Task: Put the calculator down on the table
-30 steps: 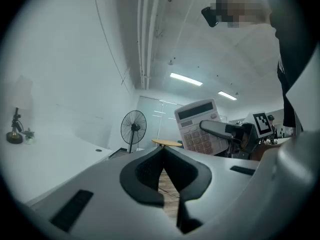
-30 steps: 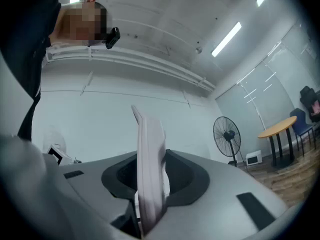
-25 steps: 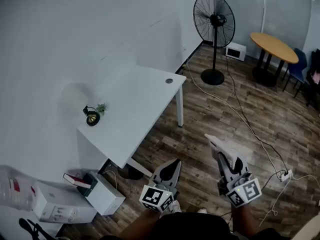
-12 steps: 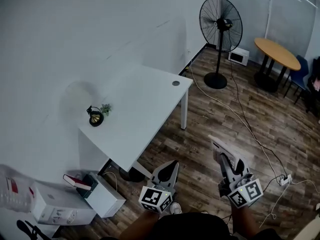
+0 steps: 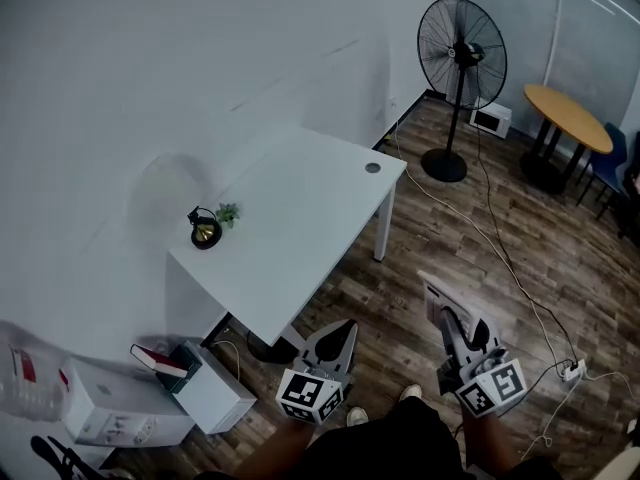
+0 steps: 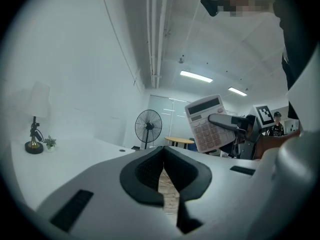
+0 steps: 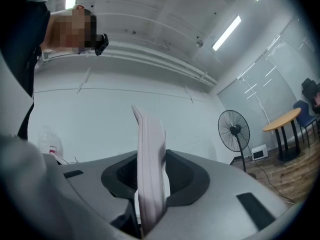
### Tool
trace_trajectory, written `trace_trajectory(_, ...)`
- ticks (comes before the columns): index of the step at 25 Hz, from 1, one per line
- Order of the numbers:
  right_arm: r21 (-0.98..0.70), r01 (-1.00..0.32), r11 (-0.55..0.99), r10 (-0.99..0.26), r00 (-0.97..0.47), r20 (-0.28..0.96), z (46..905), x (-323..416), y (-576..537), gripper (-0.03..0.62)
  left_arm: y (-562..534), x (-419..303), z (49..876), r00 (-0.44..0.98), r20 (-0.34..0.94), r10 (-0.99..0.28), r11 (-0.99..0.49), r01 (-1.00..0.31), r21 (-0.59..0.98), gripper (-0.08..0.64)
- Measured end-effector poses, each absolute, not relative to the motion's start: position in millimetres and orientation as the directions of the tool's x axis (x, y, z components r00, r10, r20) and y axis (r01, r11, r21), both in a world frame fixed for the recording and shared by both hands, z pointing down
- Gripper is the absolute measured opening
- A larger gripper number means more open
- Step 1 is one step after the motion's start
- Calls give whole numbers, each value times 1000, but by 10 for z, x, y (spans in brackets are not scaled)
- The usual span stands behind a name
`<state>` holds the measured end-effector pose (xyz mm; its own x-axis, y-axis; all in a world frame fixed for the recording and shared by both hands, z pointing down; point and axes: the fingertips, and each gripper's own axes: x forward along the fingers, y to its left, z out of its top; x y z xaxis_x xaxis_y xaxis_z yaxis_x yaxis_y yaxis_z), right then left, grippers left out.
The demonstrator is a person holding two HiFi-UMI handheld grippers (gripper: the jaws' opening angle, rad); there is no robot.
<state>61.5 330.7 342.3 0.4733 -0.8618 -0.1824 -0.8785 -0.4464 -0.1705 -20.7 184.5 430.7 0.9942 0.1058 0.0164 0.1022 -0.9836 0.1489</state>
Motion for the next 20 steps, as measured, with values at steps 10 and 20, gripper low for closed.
trace_trajectory(10,-167,-919,-357,-905,385,-179,3414,954,2688,132,1360,17,4363,999,22,25,-988,22,152,19)
trace_trajectory(20,-202,-942,-266,-935,303,-182,3446,1658,2133,132,940,530,4386,997,19,-80,-987,-82,141,18)
